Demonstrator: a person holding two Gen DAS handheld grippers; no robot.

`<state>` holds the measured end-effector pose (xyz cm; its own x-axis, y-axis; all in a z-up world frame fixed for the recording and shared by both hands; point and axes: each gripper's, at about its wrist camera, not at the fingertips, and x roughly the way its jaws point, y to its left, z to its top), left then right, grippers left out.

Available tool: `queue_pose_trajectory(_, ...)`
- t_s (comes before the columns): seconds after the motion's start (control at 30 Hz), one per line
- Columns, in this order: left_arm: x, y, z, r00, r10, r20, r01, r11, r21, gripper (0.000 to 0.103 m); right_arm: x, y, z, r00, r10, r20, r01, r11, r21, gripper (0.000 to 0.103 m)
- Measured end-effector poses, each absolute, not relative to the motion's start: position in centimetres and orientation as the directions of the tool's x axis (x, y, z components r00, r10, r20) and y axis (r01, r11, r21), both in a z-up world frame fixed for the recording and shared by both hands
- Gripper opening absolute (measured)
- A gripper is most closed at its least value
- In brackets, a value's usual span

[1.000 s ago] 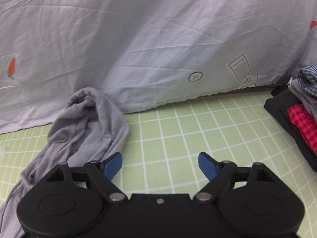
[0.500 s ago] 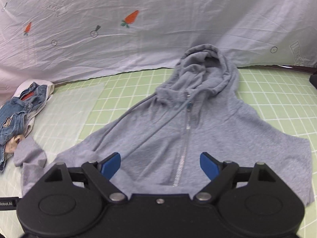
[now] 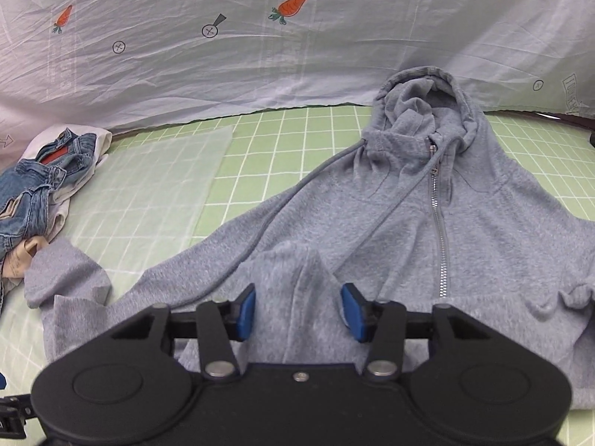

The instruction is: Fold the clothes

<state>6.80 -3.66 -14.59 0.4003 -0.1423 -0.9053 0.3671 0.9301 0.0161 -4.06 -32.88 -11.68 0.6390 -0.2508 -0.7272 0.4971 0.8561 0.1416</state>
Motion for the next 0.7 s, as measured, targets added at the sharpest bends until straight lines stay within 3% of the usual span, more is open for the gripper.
queue_pose_trajectory(0.1,7.1,-3.3,-14.8,0.393,-0.146,-0.908,0.367,0.93,0.009,0.103,-6.0,-32.9,-10.9,0.669,-0.28,-0.689,0.512,0.845,0.153,0.018)
queue_pose_trajectory(0.33,6.5,-5.3,-15.5,0.348,-0.184,-0.919,0.419,0.908,-0.023,0.103,-12.9,-33.2,-8.5,0.673,-0.389,-0.628,0.59,0.795,0.139,0.015)
queue_pose_trajectory(0.53,5.0,-8.7,-15.7,0.308,-0.222,-0.925,0.477,0.877,-0.052,0.103,-19.2,-34.7,-9.6,0.588,-0.447,-0.674,0.688,0.715,0.125,0.014)
queue_pose_trajectory(0.7,3.5,-10.6,-15.5,0.313,-0.218,-0.924,0.475,0.879,-0.046,0.103,-23.0,-35.2,-11.6,0.543,-0.402,-0.737,0.681,0.725,0.105,0.014)
